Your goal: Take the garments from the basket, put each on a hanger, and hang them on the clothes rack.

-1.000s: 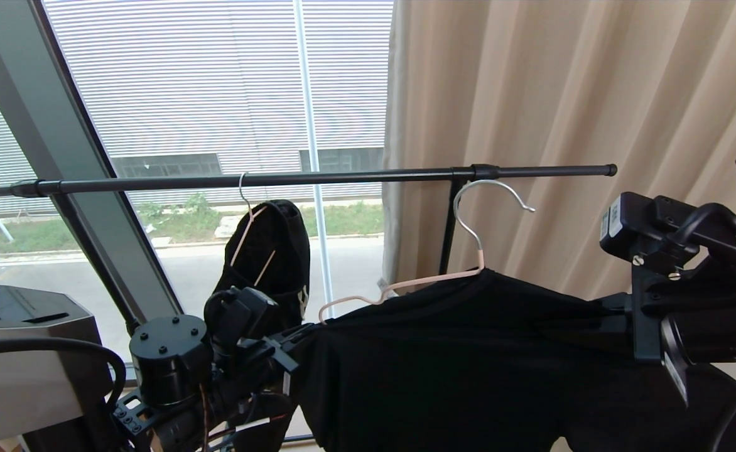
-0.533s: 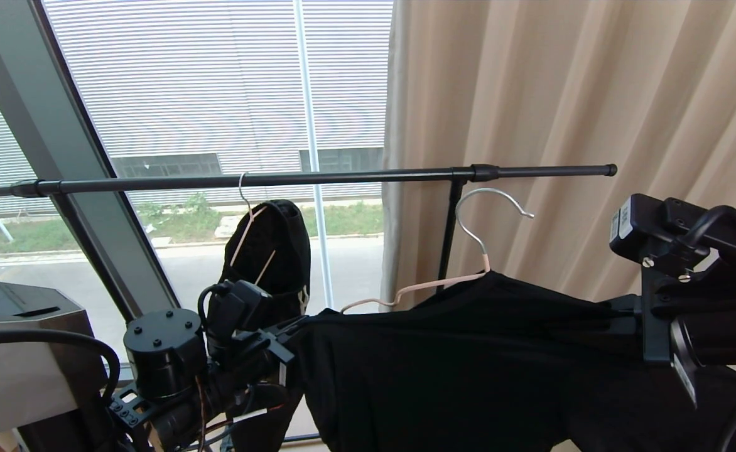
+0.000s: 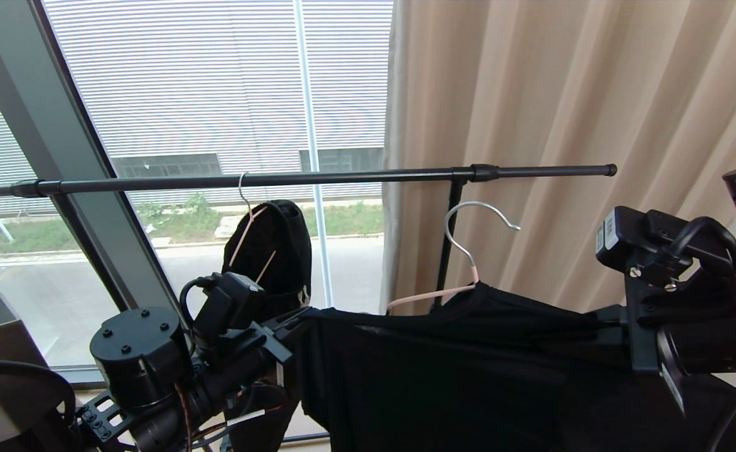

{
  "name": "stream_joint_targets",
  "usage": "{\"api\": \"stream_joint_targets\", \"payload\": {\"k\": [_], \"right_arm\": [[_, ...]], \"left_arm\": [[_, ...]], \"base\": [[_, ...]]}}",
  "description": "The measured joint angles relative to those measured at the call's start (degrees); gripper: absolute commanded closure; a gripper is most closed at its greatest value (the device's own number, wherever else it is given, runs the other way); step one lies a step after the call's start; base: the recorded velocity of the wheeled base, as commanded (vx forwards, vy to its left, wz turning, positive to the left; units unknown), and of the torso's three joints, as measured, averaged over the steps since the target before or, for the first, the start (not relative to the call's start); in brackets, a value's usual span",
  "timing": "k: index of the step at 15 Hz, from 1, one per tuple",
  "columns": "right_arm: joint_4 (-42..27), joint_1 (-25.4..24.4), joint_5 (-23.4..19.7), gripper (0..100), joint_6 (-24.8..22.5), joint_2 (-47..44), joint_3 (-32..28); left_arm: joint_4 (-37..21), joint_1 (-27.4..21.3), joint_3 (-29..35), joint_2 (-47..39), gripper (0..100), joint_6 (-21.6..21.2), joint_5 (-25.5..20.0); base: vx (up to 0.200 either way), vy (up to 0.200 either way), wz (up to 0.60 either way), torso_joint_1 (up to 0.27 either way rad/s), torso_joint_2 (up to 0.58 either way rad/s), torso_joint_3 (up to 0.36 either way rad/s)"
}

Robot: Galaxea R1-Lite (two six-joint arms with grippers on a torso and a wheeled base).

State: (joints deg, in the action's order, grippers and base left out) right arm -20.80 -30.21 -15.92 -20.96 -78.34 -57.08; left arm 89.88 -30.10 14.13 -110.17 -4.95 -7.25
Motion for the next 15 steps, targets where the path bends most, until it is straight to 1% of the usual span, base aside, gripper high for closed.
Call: {"api": "stream_joint_targets", "payload": {"k": [2,5,6,7,10,12,15], "right_arm": [[4.05,-0.09,-1.80,100,1.01,0.06,2.08],[8.08,-0.13,-2.46,100,1.45,-0.05,4.96],[10.51,-0.18,-3.15,100,2.67,-0.11,6.00],[11.12,-0.38,-3.36,100,3.55,-0.16,6.69],[13.32,-1.51,-4.39,100,5.06,-0.29,7.88],[17.35,-1.88,-4.46,100,5.68,-0.44,9.75],[20.75,-3.13,-4.66,100,7.96,-0.82,12.57]], "left_arm": [[0.00,-0.18,0.00,0.77,100,-0.02,0.00],[0.02,-0.30,-0.07,2.06,100,-0.05,-0.07],[0.02,-0.68,-0.13,2.76,100,-0.02,-0.05],[0.04,-1.10,-0.24,3.50,100,0.00,-0.05],[0.04,-2.94,-0.96,6.19,100,0.02,-0.02],[0.06,-4.73,-1.45,8.27,100,0.00,0.01],[0.04,-6.50,-1.87,10.12,100,-0.35,0.11]], "base": [[0.000,0.000,0.00,0.000,0.00,0.000],[0.000,0.000,0.00,0.000,0.00,0.000],[0.000,0.000,0.00,0.000,0.00,0.000],[0.000,0.000,0.00,0.000,0.00,0.000],[0.000,0.000,0.00,0.000,0.00,0.000],[0.000,0.000,0.00,0.000,0.00,0.000],[0.000,0.000,0.00,0.000,0.00,0.000]]}}
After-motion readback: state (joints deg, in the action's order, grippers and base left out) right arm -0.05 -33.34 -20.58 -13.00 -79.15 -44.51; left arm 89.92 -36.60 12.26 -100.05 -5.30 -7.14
